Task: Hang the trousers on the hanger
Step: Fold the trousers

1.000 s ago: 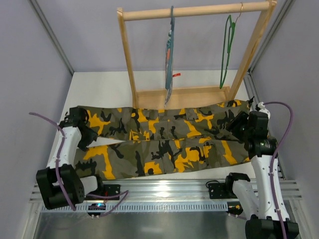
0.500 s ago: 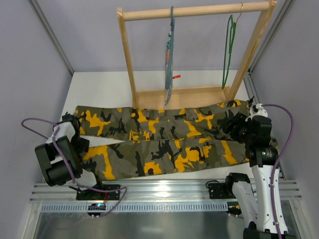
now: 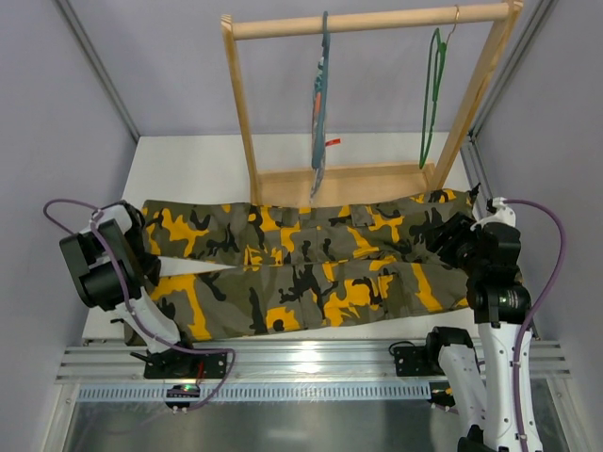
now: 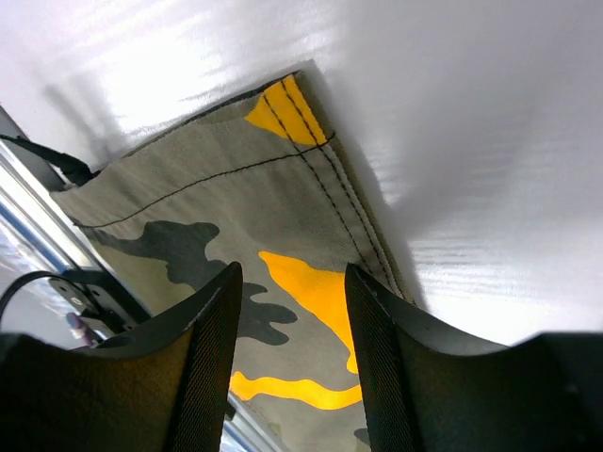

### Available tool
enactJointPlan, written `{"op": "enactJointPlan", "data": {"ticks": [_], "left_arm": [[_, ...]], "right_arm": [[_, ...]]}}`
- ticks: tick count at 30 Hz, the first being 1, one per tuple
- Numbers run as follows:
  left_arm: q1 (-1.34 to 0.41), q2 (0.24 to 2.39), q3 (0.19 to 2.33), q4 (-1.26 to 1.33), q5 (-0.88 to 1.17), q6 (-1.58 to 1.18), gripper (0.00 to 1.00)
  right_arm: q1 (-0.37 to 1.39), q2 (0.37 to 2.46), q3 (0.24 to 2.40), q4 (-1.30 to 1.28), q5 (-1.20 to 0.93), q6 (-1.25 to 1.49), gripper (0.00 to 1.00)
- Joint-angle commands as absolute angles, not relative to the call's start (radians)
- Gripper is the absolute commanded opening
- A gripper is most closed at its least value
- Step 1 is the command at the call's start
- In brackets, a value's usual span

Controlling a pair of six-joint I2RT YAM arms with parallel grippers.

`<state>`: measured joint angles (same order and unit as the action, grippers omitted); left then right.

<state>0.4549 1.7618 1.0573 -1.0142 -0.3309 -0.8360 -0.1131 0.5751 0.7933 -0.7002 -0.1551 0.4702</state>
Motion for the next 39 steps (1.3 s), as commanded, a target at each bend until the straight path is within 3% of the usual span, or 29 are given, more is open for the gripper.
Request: {"op": "enactJointPlan", "data": {"ticks": [1, 10, 15, 21, 24, 26, 31, 39], "left_arm": [[0.482, 1.858, 1.092, -0.807, -0.466, -0.839, 0.5], [0.479, 1.934, 1.229, -0.755, -0.4, -0.741, 0.49], [0.479, 1.898, 1.31, -0.807, -0.419, -0.718, 0.49], [0.419, 1.634, 1.276, -0.833, -0.448, -0.73, 0.61], [0.411, 1.523, 1.188, -0.818, -0.37, -0.738, 0.64], [0.399, 1.456, 1.1, -0.801, -0.328, -0.729, 0.65], [0.33, 1.362, 0.976, -0.715, -0.189, -0.689, 0.66], [0.236, 1.318, 0.974, -0.709, -0.007, -0.705, 0.68]], "right_arm": [[-0.107, 0.565, 0.83, -0.68, -0.12, 0.479, 0.59], [-0.107, 0.574, 0.819, -0.669, -0.063, 0.489, 0.6], [-0.107, 0.612, 0.808, -0.698, 0.102, 0.58, 0.6], [-0.112, 0.704, 0.756, -0.667, 0.381, 0.658, 0.6], [-0.156, 0.765, 0.729, -0.643, 0.466, 0.716, 0.6], [-0.259, 0.799, 0.704, -0.598, 0.431, 0.726, 0.6], [-0.604, 0.799, 0.543, -0.441, 0.105, 0.681, 0.6], [-0.955, 0.813, 0.459, -0.411, 0.012, 0.608, 0.59]]}}
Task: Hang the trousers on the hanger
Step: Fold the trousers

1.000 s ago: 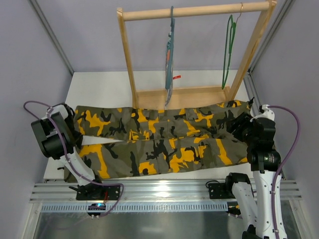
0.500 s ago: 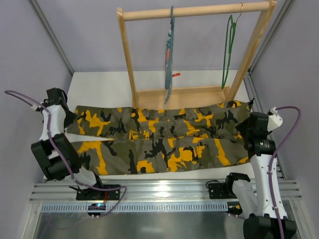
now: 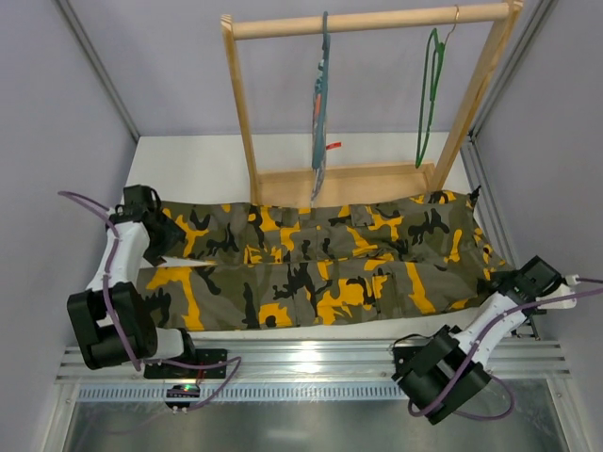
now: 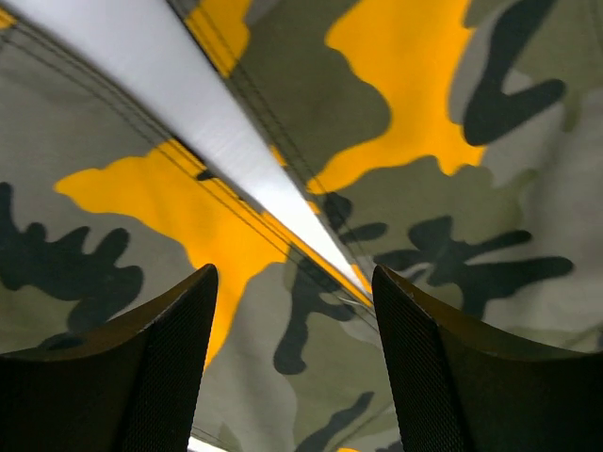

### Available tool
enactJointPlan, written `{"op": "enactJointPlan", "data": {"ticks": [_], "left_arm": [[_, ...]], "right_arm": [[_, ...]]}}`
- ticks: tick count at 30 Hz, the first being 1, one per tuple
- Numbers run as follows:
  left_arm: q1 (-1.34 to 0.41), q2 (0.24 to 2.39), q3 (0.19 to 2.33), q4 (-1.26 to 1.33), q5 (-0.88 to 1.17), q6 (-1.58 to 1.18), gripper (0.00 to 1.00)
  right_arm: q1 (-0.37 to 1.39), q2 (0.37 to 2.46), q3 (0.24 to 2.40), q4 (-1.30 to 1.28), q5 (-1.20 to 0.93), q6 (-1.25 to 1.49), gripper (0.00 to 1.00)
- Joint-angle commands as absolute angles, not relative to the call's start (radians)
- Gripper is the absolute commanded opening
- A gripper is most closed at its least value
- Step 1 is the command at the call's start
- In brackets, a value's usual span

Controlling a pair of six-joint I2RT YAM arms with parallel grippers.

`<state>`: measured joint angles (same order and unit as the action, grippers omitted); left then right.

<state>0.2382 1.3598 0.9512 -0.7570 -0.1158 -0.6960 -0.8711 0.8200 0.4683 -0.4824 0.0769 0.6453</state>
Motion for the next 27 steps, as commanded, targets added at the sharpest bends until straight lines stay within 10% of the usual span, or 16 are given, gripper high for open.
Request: {"op": "enactJointPlan", "data": {"ticks": [1, 27], "left_arm": [[0.232, 1.313, 0.971, -0.697, -0.003, -0.71, 0.68], [0.212, 1.31, 1.017, -0.713, 0.02, -0.719, 0.69]], "right_arm": [[-0.989, 0.807, 0.451, -0.4, 0.014, 0.604, 0.59], [-1.169, 1.046, 0.391, -0.244, -0.104, 0.67, 0.56]]}}
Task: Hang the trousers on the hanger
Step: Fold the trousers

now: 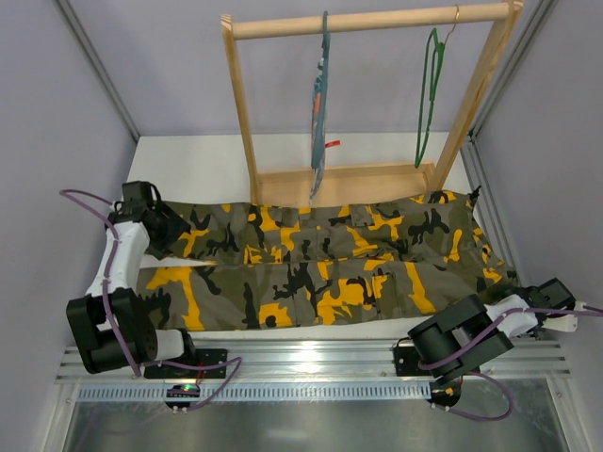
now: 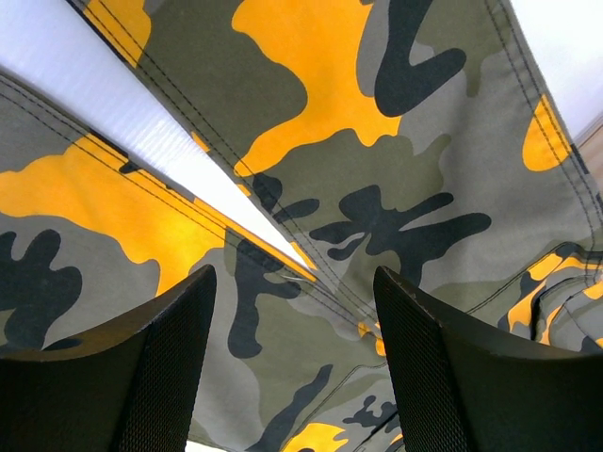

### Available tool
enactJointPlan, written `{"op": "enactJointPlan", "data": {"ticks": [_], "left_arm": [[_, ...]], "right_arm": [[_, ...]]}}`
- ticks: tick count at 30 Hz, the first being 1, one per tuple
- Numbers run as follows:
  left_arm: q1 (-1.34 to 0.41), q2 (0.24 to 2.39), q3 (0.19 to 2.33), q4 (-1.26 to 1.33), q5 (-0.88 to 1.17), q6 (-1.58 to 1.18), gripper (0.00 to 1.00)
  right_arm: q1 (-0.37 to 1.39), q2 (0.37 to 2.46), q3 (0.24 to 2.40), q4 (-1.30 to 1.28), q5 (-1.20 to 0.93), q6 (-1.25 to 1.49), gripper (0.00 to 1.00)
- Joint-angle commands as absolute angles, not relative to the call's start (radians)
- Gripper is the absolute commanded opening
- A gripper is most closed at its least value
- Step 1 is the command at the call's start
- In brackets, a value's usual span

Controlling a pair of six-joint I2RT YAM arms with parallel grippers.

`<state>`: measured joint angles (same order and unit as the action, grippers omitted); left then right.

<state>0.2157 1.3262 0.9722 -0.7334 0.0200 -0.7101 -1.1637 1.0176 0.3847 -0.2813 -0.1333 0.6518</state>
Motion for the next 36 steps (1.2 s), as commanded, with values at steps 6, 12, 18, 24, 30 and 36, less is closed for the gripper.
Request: {"op": "enactJointPlan", "data": {"ticks": [6, 12, 18, 24, 30, 36], "left_arm": [[0.212, 1.304, 0.997, -0.69, 0.028, -0.735, 0.69], [0.212, 1.31, 0.996, -0.687, 0.038, -0.746, 0.68], [0.212, 1.286, 0.996, -0.706, 0.009, -0.736, 0.68], [0.213, 1.269, 0.999, -0.744, -0.072, -0.807, 0.67], [0.212, 1.284, 1.003, -0.772, -0.084, -0.851, 0.67], [0.213, 1.285, 1.009, -0.773, -0.074, -0.838, 0.67]], "right_arm": [[-1.167, 1.075, 0.361, -0.172, -0.132, 0.693, 0.51], [-1.15, 1.084, 0.341, -0.126, -0.143, 0.712, 0.26], [-1.147, 1.076, 0.371, -0.173, -0.14, 0.695, 0.04], [-1.123, 0.945, 0.492, -0.389, -0.005, 0.712, 0.04], [-1.074, 0.851, 0.519, -0.43, 0.025, 0.713, 0.04], [-1.081, 0.917, 0.462, -0.307, -0.181, 0.683, 0.42]]}}
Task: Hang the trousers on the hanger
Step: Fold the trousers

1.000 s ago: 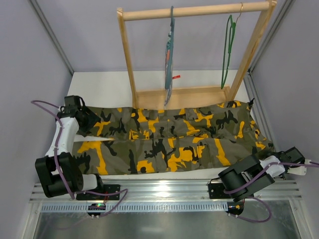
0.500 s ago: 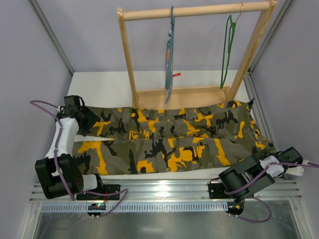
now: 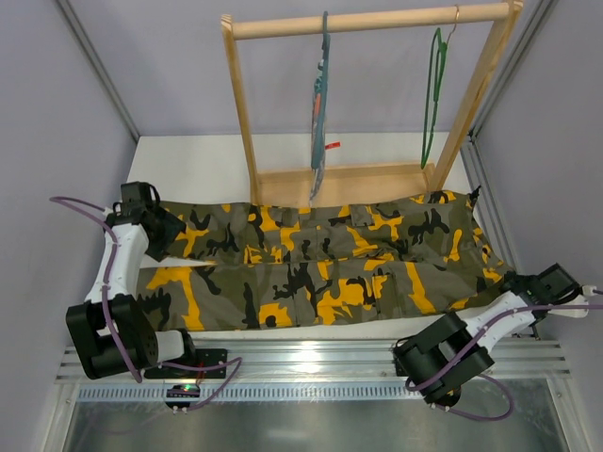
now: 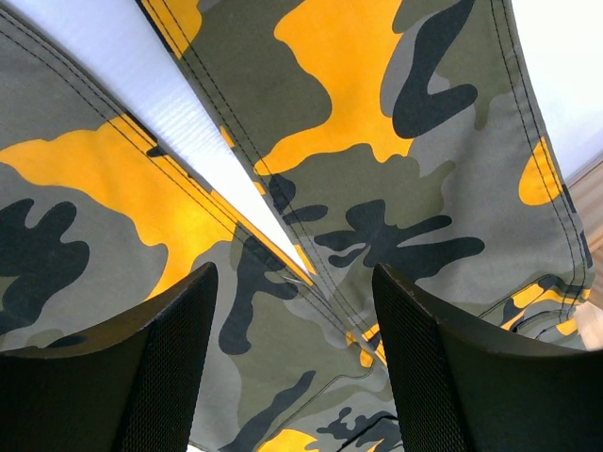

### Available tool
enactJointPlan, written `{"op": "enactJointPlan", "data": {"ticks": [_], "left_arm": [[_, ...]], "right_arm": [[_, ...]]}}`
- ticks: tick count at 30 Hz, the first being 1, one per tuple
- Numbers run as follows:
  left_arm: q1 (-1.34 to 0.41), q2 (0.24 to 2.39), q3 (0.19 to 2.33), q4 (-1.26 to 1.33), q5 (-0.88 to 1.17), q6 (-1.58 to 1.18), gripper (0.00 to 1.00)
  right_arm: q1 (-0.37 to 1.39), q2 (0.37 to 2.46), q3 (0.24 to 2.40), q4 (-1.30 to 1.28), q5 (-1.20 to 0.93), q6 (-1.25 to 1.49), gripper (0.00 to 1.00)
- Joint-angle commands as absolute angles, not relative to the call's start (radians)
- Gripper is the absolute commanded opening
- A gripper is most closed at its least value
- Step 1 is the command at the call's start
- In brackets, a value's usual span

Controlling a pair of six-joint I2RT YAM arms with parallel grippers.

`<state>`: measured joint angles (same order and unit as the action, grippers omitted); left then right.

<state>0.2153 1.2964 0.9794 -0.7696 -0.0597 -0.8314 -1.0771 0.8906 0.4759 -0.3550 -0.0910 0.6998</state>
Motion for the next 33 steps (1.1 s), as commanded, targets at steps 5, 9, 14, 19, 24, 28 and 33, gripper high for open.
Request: {"op": "enactJointPlan", "data": {"ticks": [5, 9, 14, 19, 24, 28, 33], "left_arm": [[0.215, 1.293, 1.006, -0.756, -0.051, -0.836, 0.67], [0.213, 1.304, 0.991, -0.733, -0.022, -0.839, 0.67], [0.212, 1.324, 0.994, -0.722, -0.005, -0.831, 0.67], [0.215, 1.33, 0.997, -0.716, -0.005, -0.831, 0.67], [0.213, 1.331, 0.988, -0.689, 0.026, -0.85, 0.67], [0.215, 1.347, 0.991, -0.684, 0.025, -0.847, 0.67], [0.212, 1.359, 0.988, -0.68, 0.026, -0.851, 0.67]], "right_arm": [[-1.169, 0.956, 0.436, -0.288, -0.271, 0.664, 0.56], [-1.261, 0.991, 0.408, -0.276, -0.333, 0.624, 0.64], [-1.305, 1.028, 0.359, -0.171, -0.443, 0.659, 0.76], [-1.316, 1.144, 0.347, -0.084, -0.531, 0.709, 0.81], [-1.318, 1.199, 0.347, -0.054, -0.548, 0.726, 0.81], [-1.318, 1.242, 0.385, -0.121, -0.483, 0.709, 0.76], [-1.318, 1.29, 0.385, -0.129, -0.468, 0.709, 0.47]]}}
